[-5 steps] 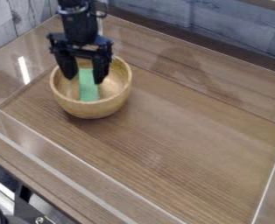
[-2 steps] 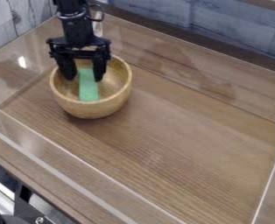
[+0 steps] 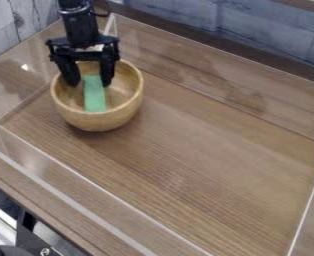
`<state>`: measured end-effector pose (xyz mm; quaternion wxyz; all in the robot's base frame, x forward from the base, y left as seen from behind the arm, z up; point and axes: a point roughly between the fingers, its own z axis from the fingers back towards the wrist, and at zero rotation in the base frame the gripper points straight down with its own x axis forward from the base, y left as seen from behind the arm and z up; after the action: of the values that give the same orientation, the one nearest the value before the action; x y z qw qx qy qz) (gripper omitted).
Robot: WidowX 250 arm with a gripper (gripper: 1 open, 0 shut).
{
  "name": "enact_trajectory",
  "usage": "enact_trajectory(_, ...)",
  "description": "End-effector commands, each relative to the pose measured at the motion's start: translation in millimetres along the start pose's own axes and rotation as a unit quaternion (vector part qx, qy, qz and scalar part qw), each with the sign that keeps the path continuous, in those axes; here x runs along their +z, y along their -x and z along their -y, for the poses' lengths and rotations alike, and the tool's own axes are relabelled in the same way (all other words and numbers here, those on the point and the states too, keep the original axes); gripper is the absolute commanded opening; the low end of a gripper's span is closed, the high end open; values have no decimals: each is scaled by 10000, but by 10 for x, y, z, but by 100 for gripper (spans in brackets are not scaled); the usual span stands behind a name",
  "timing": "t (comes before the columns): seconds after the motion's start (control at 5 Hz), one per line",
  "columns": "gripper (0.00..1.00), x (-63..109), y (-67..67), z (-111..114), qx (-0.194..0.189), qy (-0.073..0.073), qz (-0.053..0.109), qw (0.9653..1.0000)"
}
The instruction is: Move green stick from inside the wooden bowl to the table next to it
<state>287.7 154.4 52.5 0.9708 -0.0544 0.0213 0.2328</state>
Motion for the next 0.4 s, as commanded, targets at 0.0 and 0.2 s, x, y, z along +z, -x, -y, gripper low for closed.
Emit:
enact_trajectory(0.0,100,221,49,15,53,48,305,9995)
enact_trajectory(0.2,100,277,59,83,195,102,283,9994)
